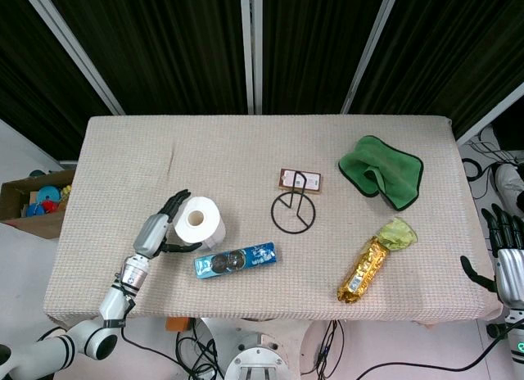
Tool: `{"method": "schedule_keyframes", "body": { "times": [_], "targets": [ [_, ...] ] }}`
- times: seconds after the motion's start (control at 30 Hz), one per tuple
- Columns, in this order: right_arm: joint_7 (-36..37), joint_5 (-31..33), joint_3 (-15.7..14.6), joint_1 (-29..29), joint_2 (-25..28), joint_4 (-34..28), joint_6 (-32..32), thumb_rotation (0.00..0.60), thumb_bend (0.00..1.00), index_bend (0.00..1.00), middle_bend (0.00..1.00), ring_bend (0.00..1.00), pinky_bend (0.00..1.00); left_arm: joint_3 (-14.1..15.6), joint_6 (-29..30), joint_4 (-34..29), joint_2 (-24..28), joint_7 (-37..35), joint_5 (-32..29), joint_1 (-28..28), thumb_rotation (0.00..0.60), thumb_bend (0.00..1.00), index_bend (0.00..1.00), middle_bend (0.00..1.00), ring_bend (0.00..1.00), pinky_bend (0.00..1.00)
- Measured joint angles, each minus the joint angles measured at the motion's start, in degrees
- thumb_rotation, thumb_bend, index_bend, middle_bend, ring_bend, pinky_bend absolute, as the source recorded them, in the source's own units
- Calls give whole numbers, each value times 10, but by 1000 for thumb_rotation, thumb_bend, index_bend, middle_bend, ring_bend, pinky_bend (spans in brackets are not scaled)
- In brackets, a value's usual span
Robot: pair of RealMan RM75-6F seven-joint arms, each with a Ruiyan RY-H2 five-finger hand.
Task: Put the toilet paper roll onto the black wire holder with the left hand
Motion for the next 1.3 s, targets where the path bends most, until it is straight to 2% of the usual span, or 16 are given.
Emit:
{"method": "schedule_keyframes", "body": {
  "times": [0.17,0.23,0.43,0.6,0.8,1.07,1.17,1.3],
  "targets": [
    [0,-1,1,0,2,-2,2,600,222,0,0,0,0,0,2,4,-1,-1,0,1,370,13,0,0,10,182],
    [0,-1,1,0,1,-1,1,600,224,0,0,0,0,0,3,5,-1,0,0,0,389,13,0,0,10,182],
    [4,2,1,0,-1,4,-1,600,229,0,0,0,0,1,-6,2,0,3,-3,-4,473,12,0,17,11,182],
    [5,3,2,-1,0,5,1,600,232,0,0,0,0,1,-5,6,-4,1,-1,-6,597,39,0,81,22,182],
    [4,3,1,-2,-1,5,0,600,235,0,0,0,0,-1,-6,1,-4,-19,-1,-8,600,108,0,198,60,183],
    [6,7,2,-3,-2,7,0,600,236,0,0,0,0,-23,7,-24,-3,-63,-14,-7,600,243,23,439,167,209],
    [8,8,2,-3,-2,8,-1,600,236,0,0,0,0,-31,13,-40,3,-73,-17,-6,600,262,41,479,184,209],
    [9,7,3,-4,-3,9,1,600,237,0,0,0,0,-49,19,-72,24,-77,-20,-10,600,268,44,486,188,209]
  ]
}}
